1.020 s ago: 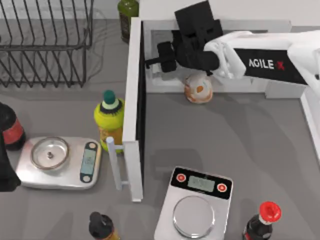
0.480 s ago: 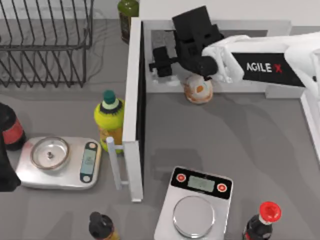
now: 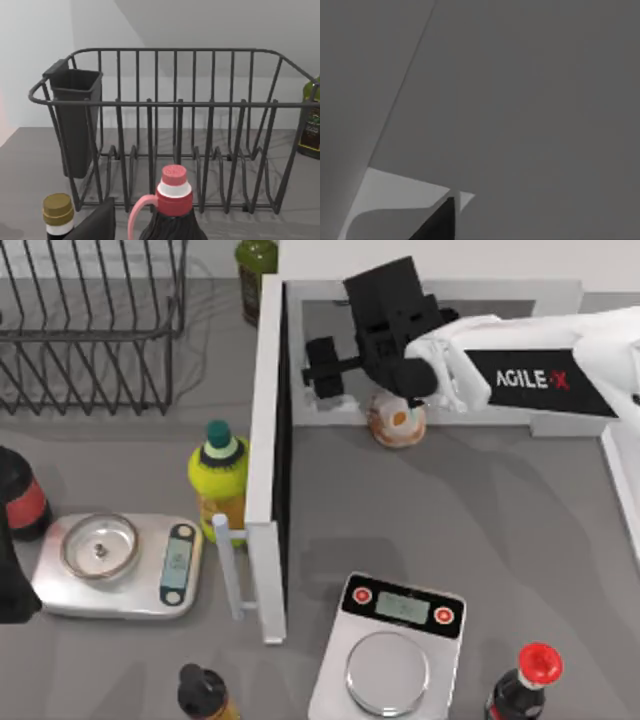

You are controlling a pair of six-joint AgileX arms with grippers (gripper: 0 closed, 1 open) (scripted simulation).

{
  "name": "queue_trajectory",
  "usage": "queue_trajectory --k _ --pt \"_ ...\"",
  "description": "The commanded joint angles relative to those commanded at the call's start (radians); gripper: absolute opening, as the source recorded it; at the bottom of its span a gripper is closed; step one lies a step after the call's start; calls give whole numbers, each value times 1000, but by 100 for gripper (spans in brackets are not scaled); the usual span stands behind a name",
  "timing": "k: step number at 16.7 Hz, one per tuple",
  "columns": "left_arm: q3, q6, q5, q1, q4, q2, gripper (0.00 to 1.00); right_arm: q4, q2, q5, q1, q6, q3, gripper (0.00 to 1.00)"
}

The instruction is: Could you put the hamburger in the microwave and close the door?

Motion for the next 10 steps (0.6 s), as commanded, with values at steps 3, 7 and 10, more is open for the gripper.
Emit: queue_trajectory --k 3,7,10 --pt "0 0 0 0 0 0 100 35 -74 59 34 31 -111 100" --pt "0 0 0 0 0 0 100 68 -188 101 96 109 -323 100" --pt "0 0 0 0 0 0 100 90 -295 114 136 171 -493 100"
